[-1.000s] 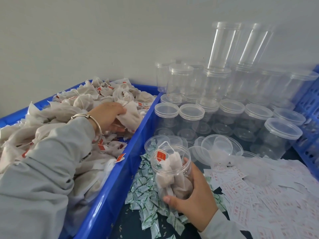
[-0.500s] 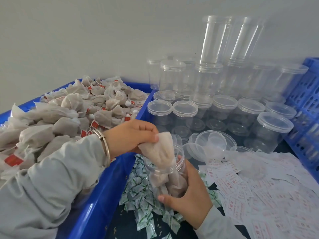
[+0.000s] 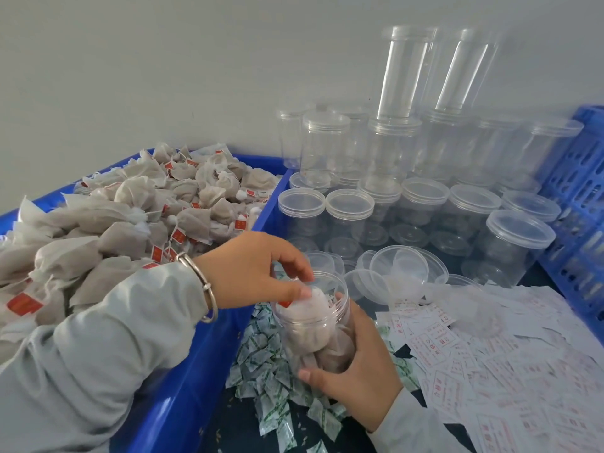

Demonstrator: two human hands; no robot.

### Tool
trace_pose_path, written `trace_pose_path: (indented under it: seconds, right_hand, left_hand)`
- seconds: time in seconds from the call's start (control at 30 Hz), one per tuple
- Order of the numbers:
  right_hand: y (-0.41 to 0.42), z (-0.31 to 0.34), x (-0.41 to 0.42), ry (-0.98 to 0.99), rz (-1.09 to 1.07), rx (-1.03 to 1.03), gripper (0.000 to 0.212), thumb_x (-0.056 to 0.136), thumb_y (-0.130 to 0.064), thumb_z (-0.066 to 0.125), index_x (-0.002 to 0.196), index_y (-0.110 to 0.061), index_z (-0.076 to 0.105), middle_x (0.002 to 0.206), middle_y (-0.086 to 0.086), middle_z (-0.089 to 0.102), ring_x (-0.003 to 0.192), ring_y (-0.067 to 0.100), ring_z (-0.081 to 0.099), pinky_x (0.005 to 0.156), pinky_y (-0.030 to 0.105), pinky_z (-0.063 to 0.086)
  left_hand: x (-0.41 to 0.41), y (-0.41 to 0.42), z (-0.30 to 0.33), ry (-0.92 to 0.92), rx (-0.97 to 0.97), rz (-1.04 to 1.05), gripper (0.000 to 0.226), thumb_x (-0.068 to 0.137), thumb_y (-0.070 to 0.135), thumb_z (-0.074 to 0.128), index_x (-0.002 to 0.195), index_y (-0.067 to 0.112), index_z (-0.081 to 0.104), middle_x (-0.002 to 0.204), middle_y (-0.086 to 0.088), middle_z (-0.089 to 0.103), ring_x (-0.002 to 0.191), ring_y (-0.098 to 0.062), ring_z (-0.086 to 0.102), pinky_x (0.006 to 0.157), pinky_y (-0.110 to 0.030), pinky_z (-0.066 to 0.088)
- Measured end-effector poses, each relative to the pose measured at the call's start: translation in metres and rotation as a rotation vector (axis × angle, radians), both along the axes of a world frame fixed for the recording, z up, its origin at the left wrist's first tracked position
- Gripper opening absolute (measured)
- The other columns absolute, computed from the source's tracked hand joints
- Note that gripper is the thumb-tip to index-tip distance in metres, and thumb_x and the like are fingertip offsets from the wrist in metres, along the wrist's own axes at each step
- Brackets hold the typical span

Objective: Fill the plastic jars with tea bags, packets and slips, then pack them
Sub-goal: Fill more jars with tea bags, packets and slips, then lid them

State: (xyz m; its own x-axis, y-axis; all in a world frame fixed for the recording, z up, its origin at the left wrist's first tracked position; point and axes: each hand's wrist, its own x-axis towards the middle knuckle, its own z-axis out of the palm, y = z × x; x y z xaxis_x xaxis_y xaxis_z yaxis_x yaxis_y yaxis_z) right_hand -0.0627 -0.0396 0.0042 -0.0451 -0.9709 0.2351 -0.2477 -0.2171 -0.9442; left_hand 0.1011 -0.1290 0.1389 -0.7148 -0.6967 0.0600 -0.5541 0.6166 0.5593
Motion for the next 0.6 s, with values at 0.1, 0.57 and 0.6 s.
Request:
trace_pose_path:
  seconds: [0.1, 0.57, 0.6]
  right_hand:
    - [0.001, -0.001, -0.002, -0.025, 0.020, 0.013, 0.087, 0.051, -0.017, 0.089, 0.123, -0.038, 0.043, 0.113, -0.021, 0.061, 0.105, -0.003, 0.061, 0.081, 0.010, 0.049]
    - [0.003, 0.011, 0.001, -0.038, 0.082, -0.060, 0.093, 0.048, -0.003, 0.090, 0.127, -0.022, 0.044, 0.118, 0.001, 0.060, 0.101, -0.003, 0.062, 0.077, 0.008, 0.047]
    - [0.003, 0.011, 0.000, -0.073, 0.073, -0.063, 0.090, 0.048, -0.002, 0.089, 0.126, -0.020, 0.046, 0.113, -0.001, 0.065, 0.099, 0.000, 0.064, 0.076, 0.010, 0.049]
  left_hand:
    - [-0.004, 0.003, -0.006, -0.166, -0.168, -0.091, 0.019, 0.071, 0.045, 0.073, 0.090, 0.041, 0.071, 0.098, 0.029, 0.062, 0.107, 0.013, 0.040, 0.093, -0.012, 0.033]
    - [-0.021, 0.014, -0.012, -0.181, -0.208, -0.157, 0.017, 0.083, 0.037, 0.062, 0.091, 0.029, 0.075, 0.101, 0.012, 0.068, 0.114, -0.004, 0.050, 0.097, -0.012, 0.032]
    - [-0.018, 0.013, -0.008, -0.066, -0.148, -0.095, 0.018, 0.082, 0.041, 0.063, 0.092, 0.032, 0.074, 0.104, 0.015, 0.067, 0.109, -0.004, 0.056, 0.099, -0.018, 0.038]
